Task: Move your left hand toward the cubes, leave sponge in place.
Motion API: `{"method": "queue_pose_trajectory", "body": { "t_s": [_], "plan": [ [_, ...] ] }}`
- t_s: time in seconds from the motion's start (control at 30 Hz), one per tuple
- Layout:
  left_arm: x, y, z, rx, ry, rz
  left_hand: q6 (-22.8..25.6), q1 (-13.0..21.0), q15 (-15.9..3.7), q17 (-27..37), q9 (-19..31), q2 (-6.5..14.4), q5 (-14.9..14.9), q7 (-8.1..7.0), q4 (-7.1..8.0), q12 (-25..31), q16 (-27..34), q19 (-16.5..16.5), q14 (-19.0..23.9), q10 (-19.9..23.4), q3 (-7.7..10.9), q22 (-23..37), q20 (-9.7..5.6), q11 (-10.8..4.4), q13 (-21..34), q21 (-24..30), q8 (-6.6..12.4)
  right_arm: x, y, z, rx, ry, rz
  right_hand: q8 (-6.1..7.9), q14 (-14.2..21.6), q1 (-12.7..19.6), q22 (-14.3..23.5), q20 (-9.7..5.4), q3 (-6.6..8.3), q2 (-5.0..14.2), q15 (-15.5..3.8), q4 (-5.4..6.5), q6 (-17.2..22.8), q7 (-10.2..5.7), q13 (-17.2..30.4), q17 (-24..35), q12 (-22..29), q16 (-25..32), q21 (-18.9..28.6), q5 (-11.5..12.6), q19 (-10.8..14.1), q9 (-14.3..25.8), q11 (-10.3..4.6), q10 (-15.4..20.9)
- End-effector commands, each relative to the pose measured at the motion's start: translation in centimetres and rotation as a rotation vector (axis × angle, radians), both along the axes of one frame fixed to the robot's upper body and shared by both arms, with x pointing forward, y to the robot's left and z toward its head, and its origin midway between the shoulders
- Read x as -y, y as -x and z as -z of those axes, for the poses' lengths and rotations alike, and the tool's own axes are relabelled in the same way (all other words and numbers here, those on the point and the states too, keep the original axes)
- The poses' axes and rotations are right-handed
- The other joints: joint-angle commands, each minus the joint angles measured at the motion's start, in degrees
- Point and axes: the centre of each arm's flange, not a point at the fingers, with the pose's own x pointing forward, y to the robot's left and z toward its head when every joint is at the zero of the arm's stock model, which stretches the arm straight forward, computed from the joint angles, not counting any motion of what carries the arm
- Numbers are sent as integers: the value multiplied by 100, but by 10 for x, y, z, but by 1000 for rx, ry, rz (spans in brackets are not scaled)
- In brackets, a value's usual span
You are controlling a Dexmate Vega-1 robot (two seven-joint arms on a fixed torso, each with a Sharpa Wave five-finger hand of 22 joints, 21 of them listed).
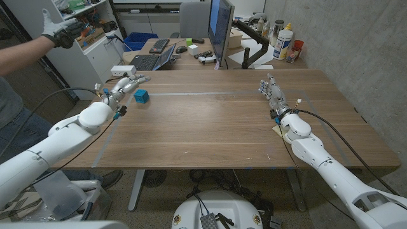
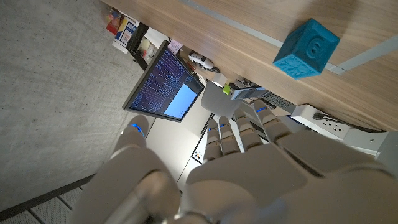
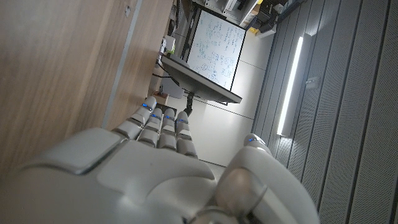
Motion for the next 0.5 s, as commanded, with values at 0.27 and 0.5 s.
{"method": "queue_pose_trajectory", "body": {
  "t_s": [0.27,0.5],
  "plan": [
    [-15,5,-23,-20,-172,-151,-56,155,19,15,38,12,57,-37,-39,67,38,8,54,95,43,16,46,10,41,25,-3,1,2,3,4,-16,14,7,76,4,11,25,-56,65,-5,19,76,7,24,23,-19,0,-34,55,49,9,12,57],
    [-17,2,-31,-11,-213,-191,-11,212,16,20,47,9,65,-100,-45,99,50,28,84,160,56,18,45,-4,55,36,25,2,1,6,3,-26,22,4,88,6,12,29,-67,70,-22,13,80,2,24,23,-19,2,-45,58,56,9,13,64]
  ]
}}
